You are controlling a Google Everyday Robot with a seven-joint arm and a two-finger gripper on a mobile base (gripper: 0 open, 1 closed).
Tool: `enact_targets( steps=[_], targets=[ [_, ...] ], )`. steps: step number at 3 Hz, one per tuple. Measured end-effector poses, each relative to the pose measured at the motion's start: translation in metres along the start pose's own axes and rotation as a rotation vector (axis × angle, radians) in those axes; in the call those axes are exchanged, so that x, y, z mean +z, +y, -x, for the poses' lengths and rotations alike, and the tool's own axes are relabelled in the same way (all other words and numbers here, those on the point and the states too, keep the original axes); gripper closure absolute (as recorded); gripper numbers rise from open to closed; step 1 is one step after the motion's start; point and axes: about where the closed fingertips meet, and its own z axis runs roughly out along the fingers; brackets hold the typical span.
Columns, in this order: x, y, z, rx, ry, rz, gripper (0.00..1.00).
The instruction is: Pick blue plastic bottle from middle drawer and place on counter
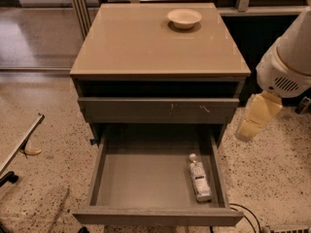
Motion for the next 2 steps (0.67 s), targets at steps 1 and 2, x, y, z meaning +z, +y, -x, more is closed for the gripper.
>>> enact_targets(
  steps=[1, 2],
  targets=[
    [0.065, 0.001, -0.001, 0.069, 0.008, 0.016, 0.0],
    [0.134, 0.016, -0.007, 0.136, 0.0, 0.03, 0.0]
  ],
)
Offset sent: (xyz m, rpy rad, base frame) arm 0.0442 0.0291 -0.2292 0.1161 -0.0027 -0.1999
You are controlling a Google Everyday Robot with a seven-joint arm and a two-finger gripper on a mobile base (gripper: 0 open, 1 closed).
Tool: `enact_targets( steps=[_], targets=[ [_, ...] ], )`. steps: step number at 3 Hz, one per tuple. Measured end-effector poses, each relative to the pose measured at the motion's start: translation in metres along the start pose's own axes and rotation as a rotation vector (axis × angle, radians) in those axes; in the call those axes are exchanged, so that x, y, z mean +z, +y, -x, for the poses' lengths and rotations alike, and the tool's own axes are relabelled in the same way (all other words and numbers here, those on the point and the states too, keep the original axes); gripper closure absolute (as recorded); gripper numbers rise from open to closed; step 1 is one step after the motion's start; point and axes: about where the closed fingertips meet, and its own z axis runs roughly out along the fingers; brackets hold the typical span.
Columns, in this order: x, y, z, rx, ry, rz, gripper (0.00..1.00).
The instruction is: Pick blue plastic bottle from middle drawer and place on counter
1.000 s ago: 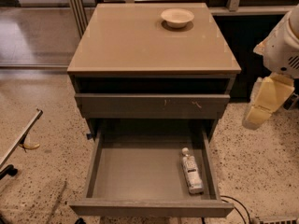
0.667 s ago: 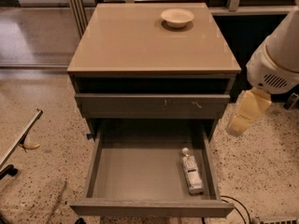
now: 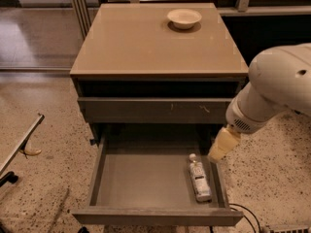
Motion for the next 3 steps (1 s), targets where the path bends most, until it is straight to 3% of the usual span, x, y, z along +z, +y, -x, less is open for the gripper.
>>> enact_targets(
  steps=[2, 3],
  targets=[
    [0.146, 0.035, -0.021, 0.112, -0.046, 0.033, 0.0],
    [0.206, 0.032, 0.001, 0.149, -0.131, 0.028, 0.0]
  ],
)
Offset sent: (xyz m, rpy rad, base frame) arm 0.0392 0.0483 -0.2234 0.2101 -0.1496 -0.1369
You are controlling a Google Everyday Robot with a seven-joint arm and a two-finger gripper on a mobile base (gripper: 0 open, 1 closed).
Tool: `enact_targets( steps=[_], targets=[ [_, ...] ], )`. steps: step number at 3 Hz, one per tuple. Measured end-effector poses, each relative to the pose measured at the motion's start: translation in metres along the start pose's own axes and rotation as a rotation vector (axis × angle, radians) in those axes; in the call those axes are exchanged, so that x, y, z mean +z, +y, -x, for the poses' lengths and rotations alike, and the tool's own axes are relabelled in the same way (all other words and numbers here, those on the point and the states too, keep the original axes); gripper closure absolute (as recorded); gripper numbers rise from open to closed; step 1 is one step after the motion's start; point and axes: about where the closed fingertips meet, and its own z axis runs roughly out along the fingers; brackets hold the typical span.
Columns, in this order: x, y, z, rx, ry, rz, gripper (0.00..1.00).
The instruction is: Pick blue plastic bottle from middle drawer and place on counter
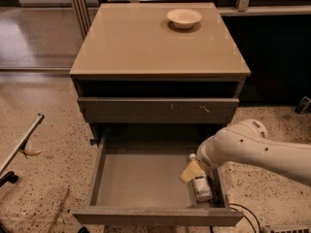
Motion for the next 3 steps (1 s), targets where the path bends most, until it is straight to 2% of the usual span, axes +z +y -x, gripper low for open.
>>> enact_targets(
  steps=[1, 2, 3],
  targets=[
    [0.059, -0.006, 0.021, 0.006, -0.057, 0.019, 0.0],
    [0.11, -0.008, 0.025, 0.011, -0.067, 0.061, 0.0],
    [0.144, -0.009, 0.021, 0.018, -0.055, 0.09, 0.0]
  ],
)
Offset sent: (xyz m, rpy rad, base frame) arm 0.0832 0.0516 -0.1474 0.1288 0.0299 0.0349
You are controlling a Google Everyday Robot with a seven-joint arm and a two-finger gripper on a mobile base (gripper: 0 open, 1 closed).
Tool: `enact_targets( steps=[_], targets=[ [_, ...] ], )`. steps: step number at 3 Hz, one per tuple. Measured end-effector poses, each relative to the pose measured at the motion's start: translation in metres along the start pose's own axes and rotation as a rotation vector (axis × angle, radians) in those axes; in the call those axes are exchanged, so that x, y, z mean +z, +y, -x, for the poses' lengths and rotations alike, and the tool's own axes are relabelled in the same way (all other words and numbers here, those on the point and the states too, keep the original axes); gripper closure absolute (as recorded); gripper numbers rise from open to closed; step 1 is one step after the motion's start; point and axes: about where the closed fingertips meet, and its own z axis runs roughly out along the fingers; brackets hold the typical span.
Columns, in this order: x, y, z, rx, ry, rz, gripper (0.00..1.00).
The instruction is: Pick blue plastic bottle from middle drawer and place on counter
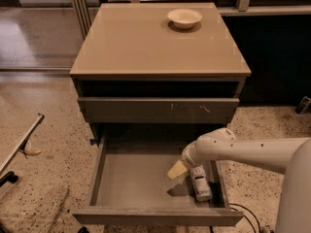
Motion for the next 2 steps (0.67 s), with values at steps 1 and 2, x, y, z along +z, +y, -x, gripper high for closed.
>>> enact_targets(
  steps=[1, 2],
  targets=[
    [0.028, -0.005, -0.013, 0.019, 0.053, 0.019, 0.0],
    [0.047, -0.01, -0.031, 0.053, 0.11, 0.028, 0.0]
  ],
)
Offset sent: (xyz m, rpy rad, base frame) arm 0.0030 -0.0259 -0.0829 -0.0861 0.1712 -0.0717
